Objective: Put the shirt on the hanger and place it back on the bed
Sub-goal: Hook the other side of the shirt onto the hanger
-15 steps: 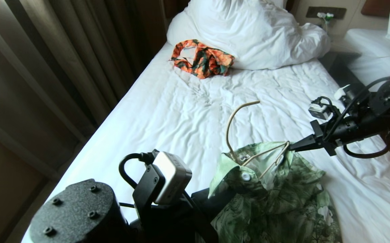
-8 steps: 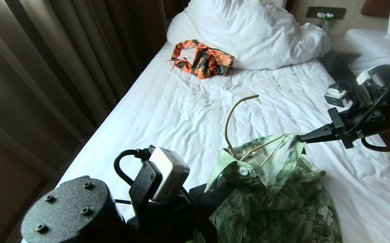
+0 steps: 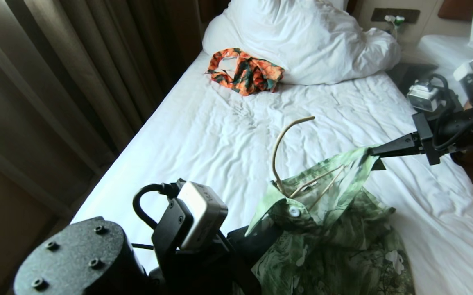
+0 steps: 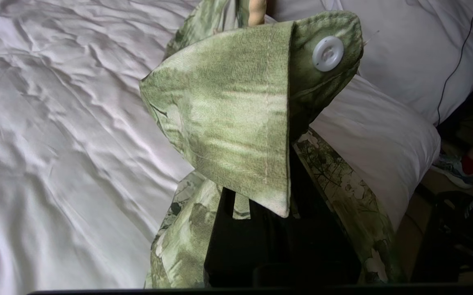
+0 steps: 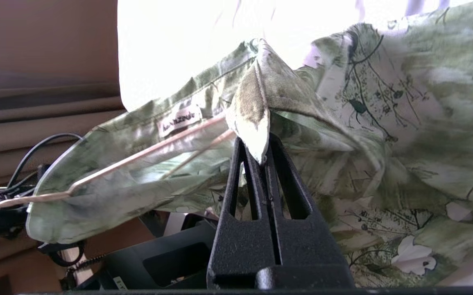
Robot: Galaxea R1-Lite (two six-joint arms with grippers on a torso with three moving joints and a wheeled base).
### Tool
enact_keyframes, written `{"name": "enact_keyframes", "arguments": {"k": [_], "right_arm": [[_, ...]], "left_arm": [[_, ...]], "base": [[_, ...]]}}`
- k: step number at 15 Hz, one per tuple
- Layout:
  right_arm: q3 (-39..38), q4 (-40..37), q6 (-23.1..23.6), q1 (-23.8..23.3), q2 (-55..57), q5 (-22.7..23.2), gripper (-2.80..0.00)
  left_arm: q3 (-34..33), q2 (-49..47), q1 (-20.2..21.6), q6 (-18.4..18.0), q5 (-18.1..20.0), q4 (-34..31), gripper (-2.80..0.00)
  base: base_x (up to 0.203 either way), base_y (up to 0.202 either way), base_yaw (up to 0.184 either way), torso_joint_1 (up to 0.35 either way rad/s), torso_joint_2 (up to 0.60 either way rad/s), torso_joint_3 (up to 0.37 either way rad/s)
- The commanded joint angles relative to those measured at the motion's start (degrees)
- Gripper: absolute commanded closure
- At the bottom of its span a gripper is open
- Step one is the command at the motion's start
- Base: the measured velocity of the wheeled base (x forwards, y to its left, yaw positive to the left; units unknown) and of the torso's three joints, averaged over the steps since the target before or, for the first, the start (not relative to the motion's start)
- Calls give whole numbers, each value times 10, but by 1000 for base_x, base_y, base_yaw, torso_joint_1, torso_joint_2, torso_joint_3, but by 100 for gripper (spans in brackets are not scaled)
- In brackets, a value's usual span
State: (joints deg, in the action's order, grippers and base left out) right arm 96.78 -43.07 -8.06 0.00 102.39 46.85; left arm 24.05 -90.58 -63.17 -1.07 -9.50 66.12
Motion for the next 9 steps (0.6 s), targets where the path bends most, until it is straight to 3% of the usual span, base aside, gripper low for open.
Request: {"name": "enact_keyframes", "arguments": {"k": [1,9], "right_arm": [[12,-3,-1,2,-7,3,0],[16,-20,-1,33,-105,3,0]], "left_arm": [[-2,-3,-7,0,-4,2,0],[30,-31,-6,0,-9,-6,0]], "base": [[0,0,0,0,0,0],[0,0,0,0,0,0]]}}
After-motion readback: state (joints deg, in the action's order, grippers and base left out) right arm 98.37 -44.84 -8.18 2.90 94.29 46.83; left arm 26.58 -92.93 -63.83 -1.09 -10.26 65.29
